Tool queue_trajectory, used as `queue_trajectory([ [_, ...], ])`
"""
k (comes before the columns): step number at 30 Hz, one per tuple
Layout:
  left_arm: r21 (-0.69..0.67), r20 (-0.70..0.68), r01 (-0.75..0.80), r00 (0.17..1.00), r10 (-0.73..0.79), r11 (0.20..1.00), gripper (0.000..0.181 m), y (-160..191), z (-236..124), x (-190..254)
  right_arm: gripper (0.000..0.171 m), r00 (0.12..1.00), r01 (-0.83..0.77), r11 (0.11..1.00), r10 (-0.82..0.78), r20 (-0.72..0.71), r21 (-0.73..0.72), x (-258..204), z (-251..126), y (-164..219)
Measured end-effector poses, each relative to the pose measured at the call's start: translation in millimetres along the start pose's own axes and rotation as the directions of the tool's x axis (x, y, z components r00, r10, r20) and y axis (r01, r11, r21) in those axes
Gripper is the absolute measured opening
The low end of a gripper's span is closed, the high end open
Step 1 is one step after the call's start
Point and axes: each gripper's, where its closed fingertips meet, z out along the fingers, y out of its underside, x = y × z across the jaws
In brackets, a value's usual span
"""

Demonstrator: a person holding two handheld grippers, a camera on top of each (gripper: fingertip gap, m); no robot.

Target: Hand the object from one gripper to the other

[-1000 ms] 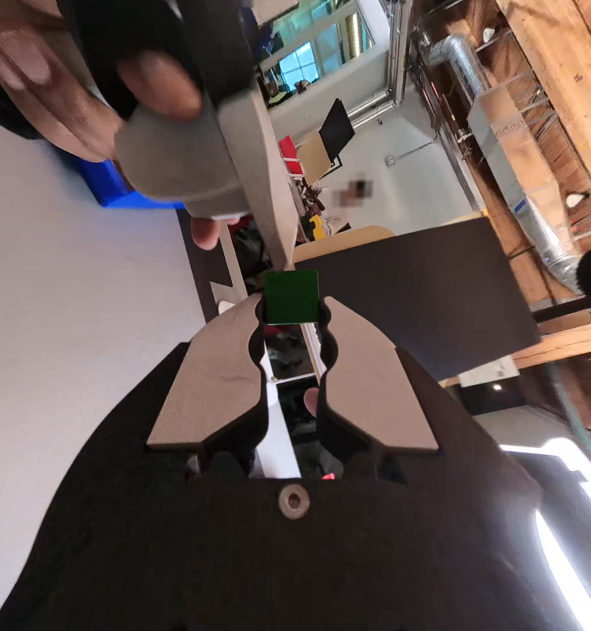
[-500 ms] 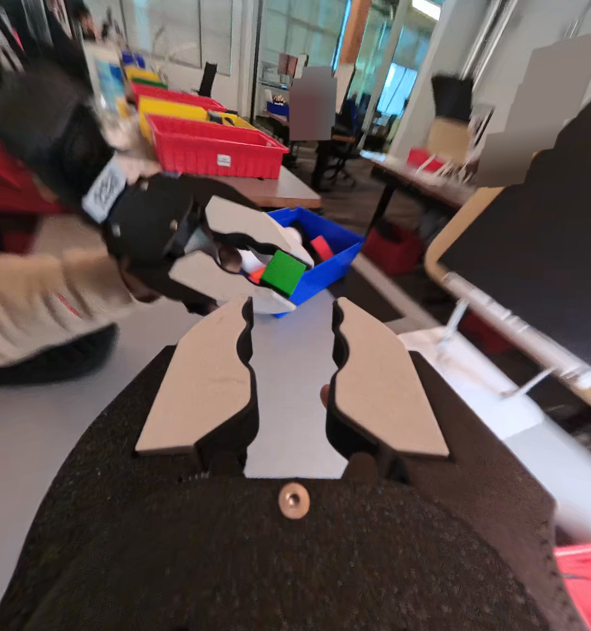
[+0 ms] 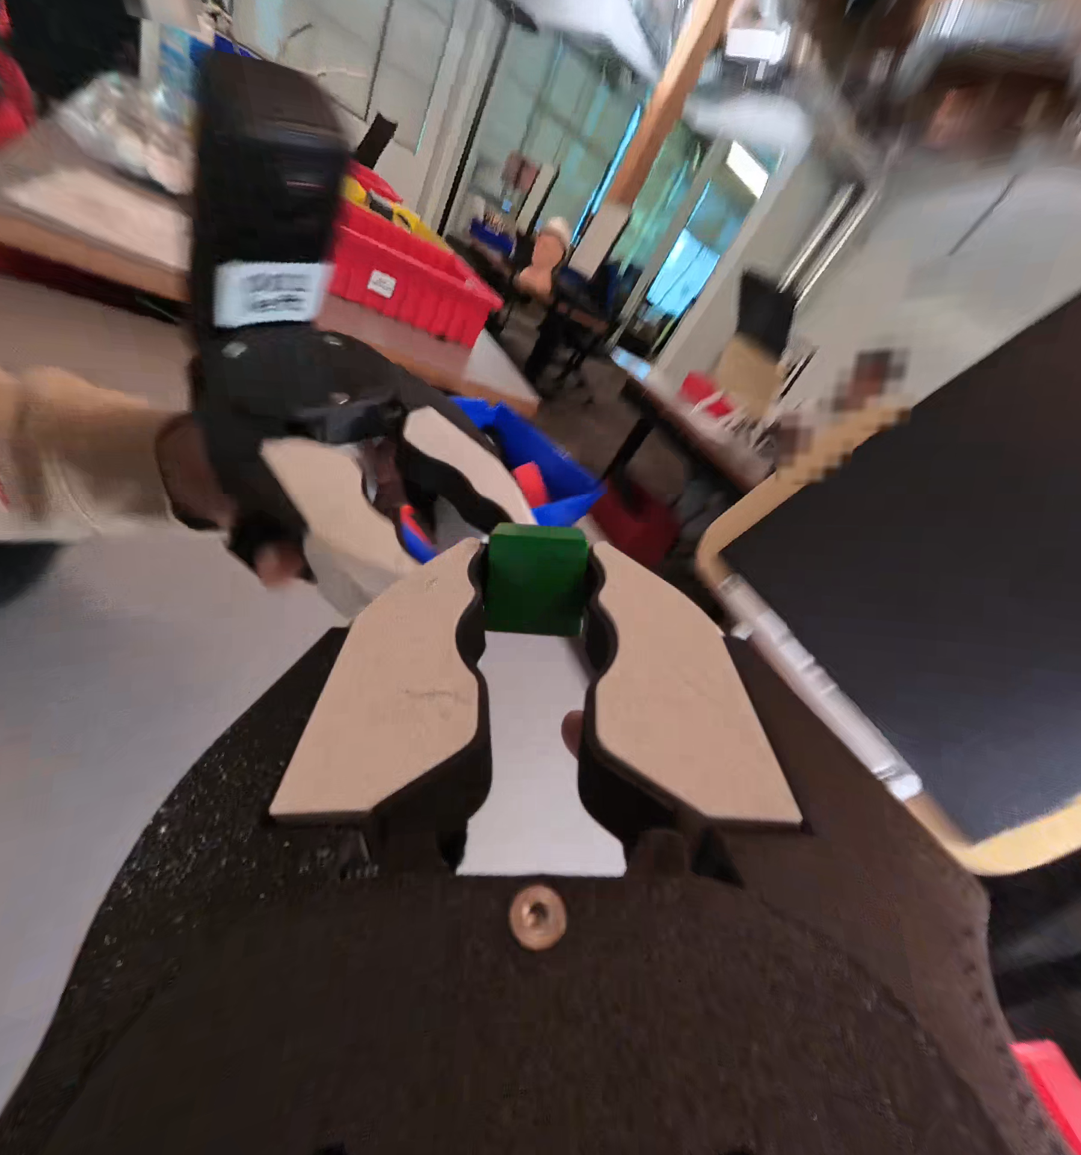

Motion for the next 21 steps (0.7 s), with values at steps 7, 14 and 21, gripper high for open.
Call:
queue_trajectory([
  [7, -0.034, -0.588, 0.690, 0.571, -0.573, 0.723, 0.046, -38, -23, 32, 0.028, 0.821, 0.569, 0.817, -0.556, -0.131, 0.095, -33, 3, -18],
  [14, -0.057, -0.593, 0.582, 0.634, -0.496, 0.811, 0.029, -42, -28, 45, 0.029, 0.865, 0.501, 0.857, -0.498, -0.056, 0.121, -53, 12, -24],
  [21, 0.109, 0.091, -0.028, 0.996, 0.018, 0.994, 0.029, -38, -32, -23, 0.040, 0.933, -0.354, 0.935, 0.350, 0.091, 0.035, -4, 3, -15],
])
